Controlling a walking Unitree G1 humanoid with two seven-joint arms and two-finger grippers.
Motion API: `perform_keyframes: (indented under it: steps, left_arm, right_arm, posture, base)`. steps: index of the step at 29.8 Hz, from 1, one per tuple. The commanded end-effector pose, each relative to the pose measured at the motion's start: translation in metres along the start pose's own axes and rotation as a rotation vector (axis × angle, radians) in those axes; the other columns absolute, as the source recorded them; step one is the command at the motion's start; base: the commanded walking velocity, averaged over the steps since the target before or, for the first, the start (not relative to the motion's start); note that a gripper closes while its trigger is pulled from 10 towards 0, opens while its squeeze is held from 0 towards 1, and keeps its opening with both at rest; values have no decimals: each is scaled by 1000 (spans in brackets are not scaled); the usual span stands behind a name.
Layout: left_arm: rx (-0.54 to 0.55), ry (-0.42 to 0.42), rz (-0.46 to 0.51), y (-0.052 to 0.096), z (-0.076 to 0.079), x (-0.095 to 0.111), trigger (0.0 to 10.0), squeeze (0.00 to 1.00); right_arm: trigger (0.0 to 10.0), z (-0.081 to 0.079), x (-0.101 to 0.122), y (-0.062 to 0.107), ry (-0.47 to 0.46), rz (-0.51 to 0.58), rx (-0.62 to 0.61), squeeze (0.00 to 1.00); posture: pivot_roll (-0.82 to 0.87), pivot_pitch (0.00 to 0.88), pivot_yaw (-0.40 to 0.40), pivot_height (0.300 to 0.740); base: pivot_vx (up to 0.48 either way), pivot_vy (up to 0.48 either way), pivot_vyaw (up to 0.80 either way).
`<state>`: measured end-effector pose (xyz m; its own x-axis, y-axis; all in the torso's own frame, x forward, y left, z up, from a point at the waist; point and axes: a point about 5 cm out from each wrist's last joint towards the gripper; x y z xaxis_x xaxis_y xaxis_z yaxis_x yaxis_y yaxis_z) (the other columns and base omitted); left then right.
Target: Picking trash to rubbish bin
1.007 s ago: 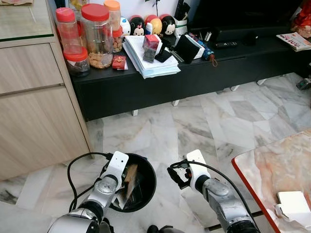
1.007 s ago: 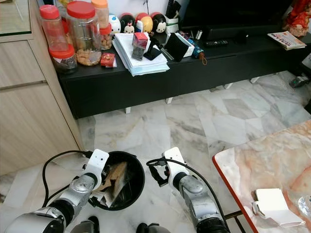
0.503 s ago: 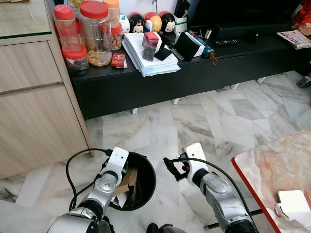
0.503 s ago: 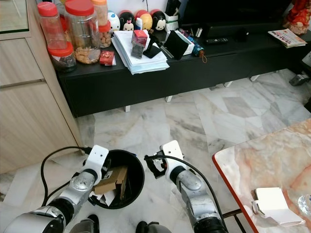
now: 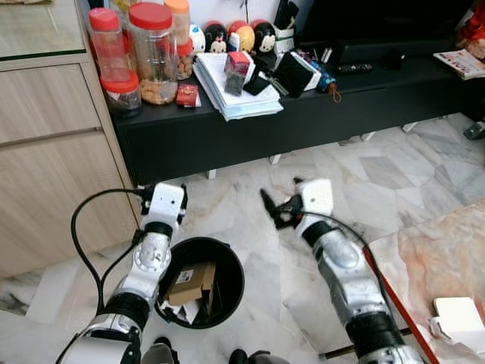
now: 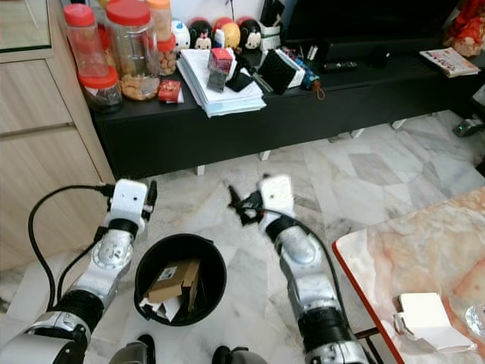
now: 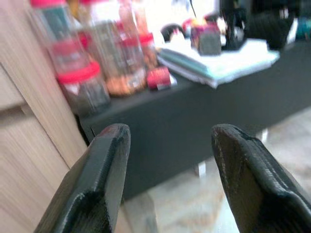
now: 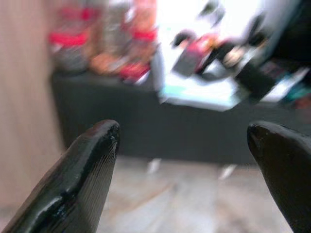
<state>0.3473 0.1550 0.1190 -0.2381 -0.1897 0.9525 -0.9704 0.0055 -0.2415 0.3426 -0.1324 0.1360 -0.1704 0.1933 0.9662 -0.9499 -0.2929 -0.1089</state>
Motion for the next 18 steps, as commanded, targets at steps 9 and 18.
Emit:
perform_keyframes:
  steps: [9,18]
  left_arm:
    - [45,52,98,-3,3,19,10000,0]
    - [49,19,92,5,-10,14,10000,0]
  right_arm:
    - [10000,39,2,6,-23,63,-213,0]
    - [10000,29,-5,8,-52,98,-203,0]
  posture:
    - [79,95,-156,740]
    - [99,65,-130,740]
  base:
    - [0,0,0]
    - [0,0,0]
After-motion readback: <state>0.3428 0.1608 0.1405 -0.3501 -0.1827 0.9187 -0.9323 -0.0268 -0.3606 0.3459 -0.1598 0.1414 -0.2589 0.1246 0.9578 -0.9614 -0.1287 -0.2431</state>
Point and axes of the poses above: a point about 5 cm out from each wrist's last joint towards the gripper, its own y axis pointing back from the gripper into the wrist, its own x axis along the axis of the wrist's last joint, z = x × y, and after that the axes turned 7 degrees about y, right-handed
